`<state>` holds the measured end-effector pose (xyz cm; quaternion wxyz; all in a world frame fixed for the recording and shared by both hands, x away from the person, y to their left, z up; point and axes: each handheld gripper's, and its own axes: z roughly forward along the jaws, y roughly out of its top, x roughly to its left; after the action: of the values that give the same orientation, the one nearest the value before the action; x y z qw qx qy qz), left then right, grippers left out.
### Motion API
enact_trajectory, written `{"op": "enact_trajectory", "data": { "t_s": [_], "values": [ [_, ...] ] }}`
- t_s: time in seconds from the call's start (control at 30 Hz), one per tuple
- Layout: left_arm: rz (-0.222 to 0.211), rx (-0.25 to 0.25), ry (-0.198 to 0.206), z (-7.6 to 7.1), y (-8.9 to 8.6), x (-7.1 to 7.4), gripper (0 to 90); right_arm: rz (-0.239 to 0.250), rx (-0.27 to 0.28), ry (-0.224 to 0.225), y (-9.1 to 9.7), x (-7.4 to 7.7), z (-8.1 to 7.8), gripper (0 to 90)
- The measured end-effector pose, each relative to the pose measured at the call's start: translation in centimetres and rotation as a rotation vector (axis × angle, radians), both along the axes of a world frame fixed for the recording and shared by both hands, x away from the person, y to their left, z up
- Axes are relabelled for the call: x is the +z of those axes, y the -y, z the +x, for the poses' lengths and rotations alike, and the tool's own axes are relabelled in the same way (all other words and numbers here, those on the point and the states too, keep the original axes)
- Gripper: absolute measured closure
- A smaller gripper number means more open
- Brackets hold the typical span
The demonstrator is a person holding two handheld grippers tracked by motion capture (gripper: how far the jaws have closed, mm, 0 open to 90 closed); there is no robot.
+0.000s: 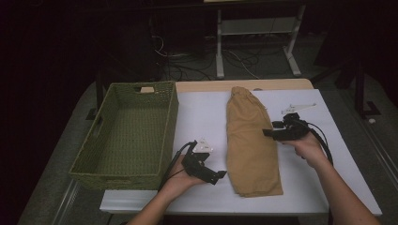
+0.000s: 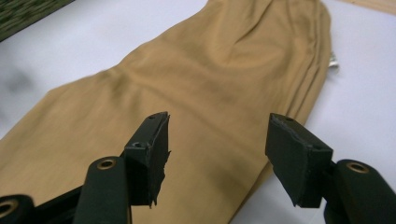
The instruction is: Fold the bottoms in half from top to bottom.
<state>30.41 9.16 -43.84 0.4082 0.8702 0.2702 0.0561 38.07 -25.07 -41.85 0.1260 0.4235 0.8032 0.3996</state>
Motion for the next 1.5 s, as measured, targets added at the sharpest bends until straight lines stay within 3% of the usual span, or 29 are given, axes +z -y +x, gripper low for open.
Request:
{"op": "enact_trajectory", "data": {
  "t_s": [0.3,0.53,0.93,1.5],
  "values": [
    [0.004,-0.001,0.005,0.0,0.0,0.0,0.1,0.012,0.047,0.008,0.7,0.3,-3.7,38.7],
    [0.011,0.007,0.008,0.3,0.1,-0.1,0.1,0.013,0.059,0.005,1.1,-0.3,-5.3,35.7],
    [0.008,0.035,0.010,1.2,0.5,0.0,0.1,0.030,0.055,0.009,1.1,-0.4,-5.4,33.8],
    [-0.010,0.096,0.017,3.9,1.8,0.7,5.1,0.055,0.042,0.012,1.4,-0.2,-5.3,32.4]
  ]
}}
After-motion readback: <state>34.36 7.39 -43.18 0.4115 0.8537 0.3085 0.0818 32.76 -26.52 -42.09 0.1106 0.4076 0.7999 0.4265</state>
